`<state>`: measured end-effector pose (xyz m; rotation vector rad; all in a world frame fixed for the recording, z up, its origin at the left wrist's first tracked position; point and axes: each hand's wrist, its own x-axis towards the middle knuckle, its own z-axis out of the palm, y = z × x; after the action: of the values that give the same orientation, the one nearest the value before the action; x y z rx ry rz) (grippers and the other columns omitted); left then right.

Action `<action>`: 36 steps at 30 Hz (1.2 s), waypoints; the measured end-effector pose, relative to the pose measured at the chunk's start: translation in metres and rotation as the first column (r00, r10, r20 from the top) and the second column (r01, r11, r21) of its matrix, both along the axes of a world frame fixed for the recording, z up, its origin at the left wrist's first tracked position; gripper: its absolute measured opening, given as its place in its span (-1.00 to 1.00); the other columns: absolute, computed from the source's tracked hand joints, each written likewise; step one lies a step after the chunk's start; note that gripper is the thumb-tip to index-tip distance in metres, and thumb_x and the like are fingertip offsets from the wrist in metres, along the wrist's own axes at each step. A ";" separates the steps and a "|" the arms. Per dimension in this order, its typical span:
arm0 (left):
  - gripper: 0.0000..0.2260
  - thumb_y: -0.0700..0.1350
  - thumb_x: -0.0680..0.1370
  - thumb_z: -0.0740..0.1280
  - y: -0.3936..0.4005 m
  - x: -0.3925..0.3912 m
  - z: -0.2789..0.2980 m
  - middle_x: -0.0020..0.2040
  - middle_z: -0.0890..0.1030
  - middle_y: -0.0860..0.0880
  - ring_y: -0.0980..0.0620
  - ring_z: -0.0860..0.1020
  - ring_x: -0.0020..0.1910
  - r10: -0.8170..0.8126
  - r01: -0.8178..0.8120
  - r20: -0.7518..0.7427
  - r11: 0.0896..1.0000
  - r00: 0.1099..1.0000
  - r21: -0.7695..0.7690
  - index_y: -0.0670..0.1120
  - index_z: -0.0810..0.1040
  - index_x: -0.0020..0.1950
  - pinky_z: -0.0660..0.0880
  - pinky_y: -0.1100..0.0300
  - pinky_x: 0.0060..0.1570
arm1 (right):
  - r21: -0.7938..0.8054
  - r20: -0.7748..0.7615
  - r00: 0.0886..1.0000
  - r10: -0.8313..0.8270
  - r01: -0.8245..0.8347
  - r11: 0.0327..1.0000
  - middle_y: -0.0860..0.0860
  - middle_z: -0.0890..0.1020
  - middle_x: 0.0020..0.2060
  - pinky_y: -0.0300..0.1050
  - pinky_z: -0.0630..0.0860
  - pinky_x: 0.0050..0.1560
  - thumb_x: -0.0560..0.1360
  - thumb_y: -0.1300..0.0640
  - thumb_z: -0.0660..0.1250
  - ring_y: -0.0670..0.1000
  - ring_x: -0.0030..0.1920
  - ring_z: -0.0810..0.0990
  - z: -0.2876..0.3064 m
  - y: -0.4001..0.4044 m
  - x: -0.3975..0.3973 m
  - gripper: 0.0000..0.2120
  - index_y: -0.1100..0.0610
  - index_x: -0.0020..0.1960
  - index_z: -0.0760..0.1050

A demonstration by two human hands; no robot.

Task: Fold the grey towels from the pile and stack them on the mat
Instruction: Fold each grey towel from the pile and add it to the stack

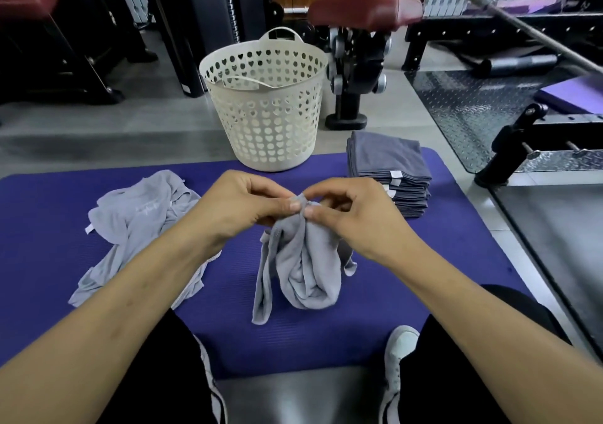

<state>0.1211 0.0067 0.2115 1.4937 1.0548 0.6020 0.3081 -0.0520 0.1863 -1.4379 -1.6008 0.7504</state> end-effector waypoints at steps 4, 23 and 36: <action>-0.74 -0.10 0.32 0.55 0.000 -0.002 0.001 -0.10 0.72 -0.18 -0.18 0.68 -0.02 0.004 -0.004 -0.001 1.000 1.000 -0.014 -0.17 0.72 -0.05 0.62 0.01 0.07 | 0.000 -0.033 0.999 -0.011 0.011 1.000 -0.13 0.61 -0.36 -0.33 0.45 -0.24 0.46 0.13 0.49 -0.20 -0.33 0.53 0.002 0.001 -0.003 -0.93 -0.03 -0.10 0.67; -0.62 0.00 0.31 0.50 -0.015 -0.002 -0.001 -0.06 0.71 -0.18 -0.02 0.67 -0.11 0.058 -0.050 0.043 0.987 0.997 -0.153 -0.21 0.70 0.01 0.61 0.10 0.02 | 0.036 0.087 0.991 0.102 -0.106 0.994 0.00 0.70 -0.26 0.03 0.54 -0.08 0.47 0.16 0.46 0.06 -0.19 0.65 0.010 -0.013 -0.004 -0.96 0.10 -0.11 0.69; -0.72 -0.03 0.31 0.50 -0.015 -0.003 0.004 -0.09 0.72 -0.17 -0.06 0.66 -0.11 0.062 -0.060 0.009 0.988 0.998 -0.139 -0.16 0.71 -0.08 0.60 0.04 0.08 | 0.069 0.066 0.996 0.063 -0.068 0.995 -0.04 0.65 -0.37 -0.24 0.50 -0.24 0.47 0.18 0.45 -0.11 -0.34 0.56 0.009 -0.010 -0.006 -0.93 0.07 -0.18 0.68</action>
<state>0.1179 -0.0082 0.2152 1.3392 1.1130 0.5688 0.3017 -0.0617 0.1952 -1.3765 -1.7141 0.6840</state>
